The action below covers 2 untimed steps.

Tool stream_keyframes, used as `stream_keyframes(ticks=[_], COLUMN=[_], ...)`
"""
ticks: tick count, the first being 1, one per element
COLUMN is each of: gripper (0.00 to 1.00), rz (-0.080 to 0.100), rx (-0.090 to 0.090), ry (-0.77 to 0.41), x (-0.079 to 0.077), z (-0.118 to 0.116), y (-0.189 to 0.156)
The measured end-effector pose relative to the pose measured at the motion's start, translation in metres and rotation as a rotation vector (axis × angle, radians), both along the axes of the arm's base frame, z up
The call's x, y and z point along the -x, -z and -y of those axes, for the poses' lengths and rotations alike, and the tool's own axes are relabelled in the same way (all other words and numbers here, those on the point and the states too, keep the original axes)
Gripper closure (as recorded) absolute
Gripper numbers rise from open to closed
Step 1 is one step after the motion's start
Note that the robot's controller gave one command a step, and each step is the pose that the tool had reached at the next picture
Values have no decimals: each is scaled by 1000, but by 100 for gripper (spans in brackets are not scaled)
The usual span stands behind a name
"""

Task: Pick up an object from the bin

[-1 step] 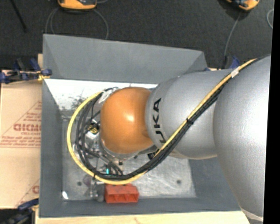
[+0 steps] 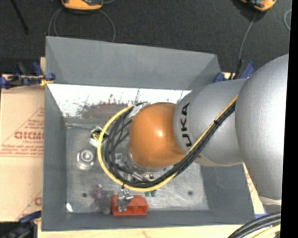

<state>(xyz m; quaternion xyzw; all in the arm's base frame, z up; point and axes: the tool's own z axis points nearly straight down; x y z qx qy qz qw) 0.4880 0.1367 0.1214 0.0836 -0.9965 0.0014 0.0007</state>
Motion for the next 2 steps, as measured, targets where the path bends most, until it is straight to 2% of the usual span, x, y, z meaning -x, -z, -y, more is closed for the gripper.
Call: stream_keyframes(ticks=[1, 2], gripper=[0, 100], rz=[32, 22], rx=[-12, -8], ry=[-112, -113], x=[8, 10], z=[37, 38], y=[44, 44])
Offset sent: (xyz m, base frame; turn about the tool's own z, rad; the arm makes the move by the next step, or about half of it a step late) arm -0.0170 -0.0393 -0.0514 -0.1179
